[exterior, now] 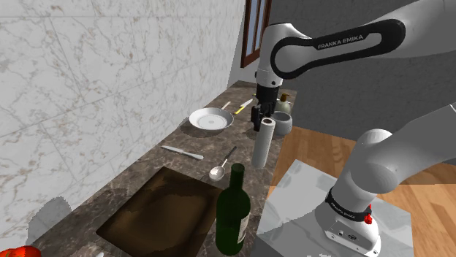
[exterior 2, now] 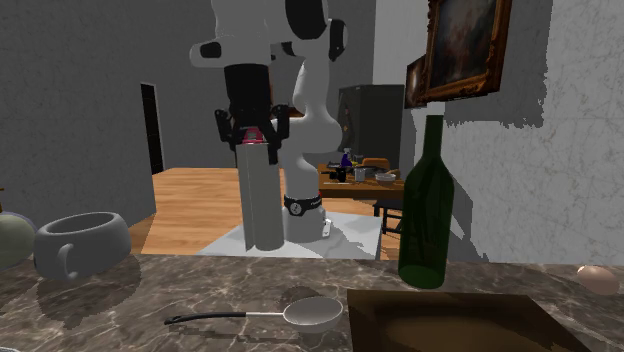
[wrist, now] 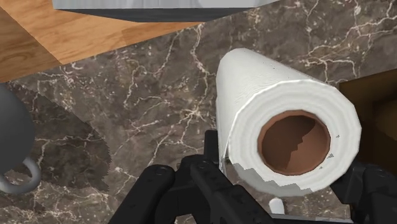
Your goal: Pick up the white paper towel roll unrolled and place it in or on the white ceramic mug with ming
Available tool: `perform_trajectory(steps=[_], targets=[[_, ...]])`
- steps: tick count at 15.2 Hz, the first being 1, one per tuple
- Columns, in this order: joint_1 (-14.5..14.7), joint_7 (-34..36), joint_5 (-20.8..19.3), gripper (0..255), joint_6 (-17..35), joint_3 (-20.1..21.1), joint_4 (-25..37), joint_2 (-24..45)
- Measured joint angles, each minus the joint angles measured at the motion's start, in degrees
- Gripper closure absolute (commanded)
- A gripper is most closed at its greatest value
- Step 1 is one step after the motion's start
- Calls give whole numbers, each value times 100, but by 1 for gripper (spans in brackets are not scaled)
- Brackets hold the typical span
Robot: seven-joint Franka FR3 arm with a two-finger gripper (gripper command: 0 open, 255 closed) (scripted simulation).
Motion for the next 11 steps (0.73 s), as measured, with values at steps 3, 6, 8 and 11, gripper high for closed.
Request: perform_trajectory(steps=[3,6,8,11], targets=[[-6,7,-15,255,-253,-15,204,-48],[-3,32,-19,255,-491,-16,390,-101],[-1,52,-21,255,-649,-14,547,-103],[-12,48,-40,255,-873,-36,779,-95]])
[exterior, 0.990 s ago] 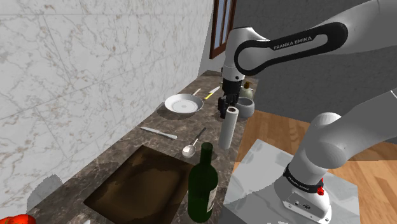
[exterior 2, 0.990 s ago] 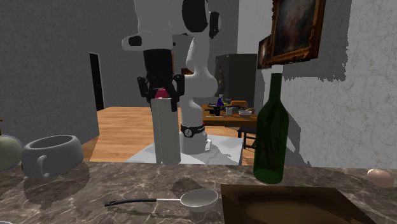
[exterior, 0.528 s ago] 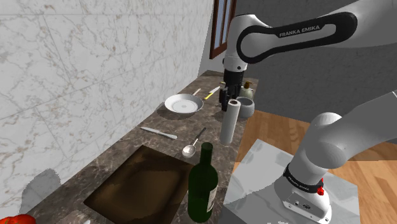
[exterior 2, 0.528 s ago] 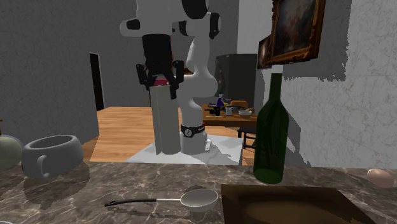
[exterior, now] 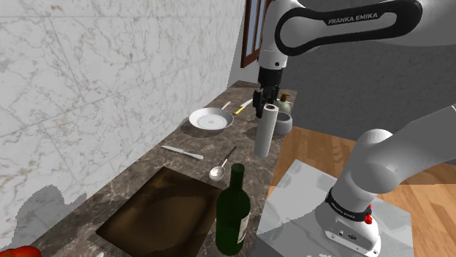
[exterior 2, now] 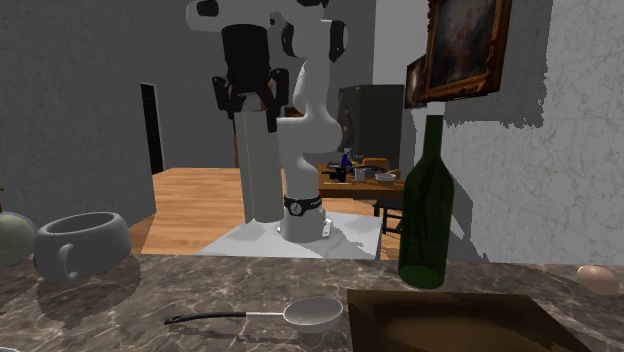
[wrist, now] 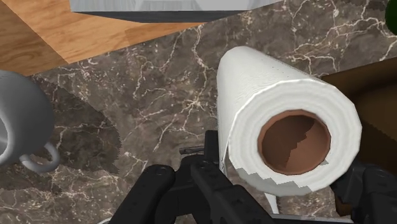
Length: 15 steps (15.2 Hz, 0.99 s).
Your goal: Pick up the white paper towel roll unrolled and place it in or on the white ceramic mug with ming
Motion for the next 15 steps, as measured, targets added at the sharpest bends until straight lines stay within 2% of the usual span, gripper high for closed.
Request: perform_trajectory(steps=[9,15], targets=[[-6,42,-23,255,-657,-21,695,38],[-239,-575,-324,255,-823,-531,1159,373]])
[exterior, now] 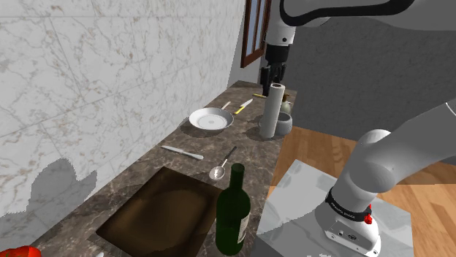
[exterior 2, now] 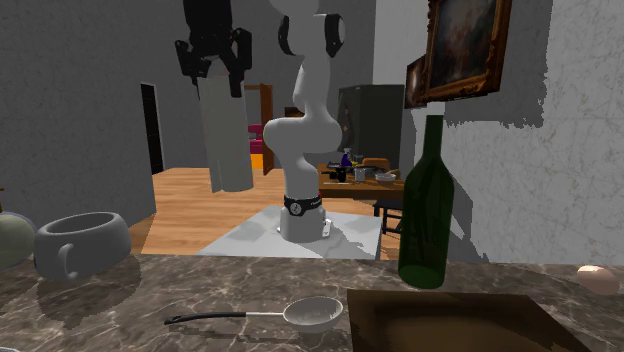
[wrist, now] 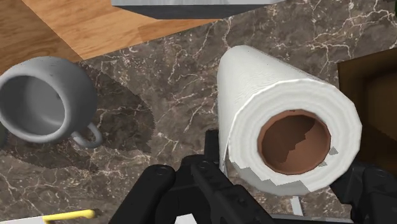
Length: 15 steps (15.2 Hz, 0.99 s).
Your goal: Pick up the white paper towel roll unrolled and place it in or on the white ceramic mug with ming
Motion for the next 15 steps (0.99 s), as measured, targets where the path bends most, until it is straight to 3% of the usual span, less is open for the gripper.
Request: perform_trajectory(steps=[7,15], targets=[[-295,-934,-312,255,-218,-718,917,722],[-573,-1973,-361,255,-514,-1439,2288,1818]])
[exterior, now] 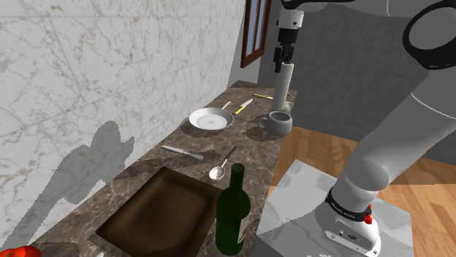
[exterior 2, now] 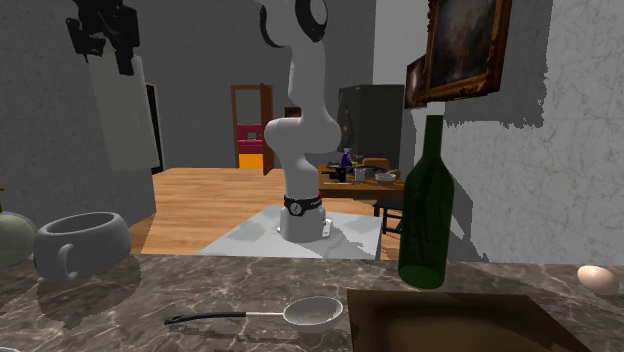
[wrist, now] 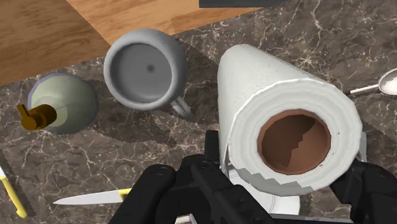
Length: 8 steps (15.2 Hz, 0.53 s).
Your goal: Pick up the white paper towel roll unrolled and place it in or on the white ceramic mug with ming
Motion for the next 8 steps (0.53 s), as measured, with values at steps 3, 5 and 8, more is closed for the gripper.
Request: perform_trajectory(steps=[3,5,8], targets=[[-136,-437,92,255,-192,-277,727,559],[-246,-722,199,255,-323,-447,1243,970],[-485,-1177,439,255,-633,-690,2212,1692]])
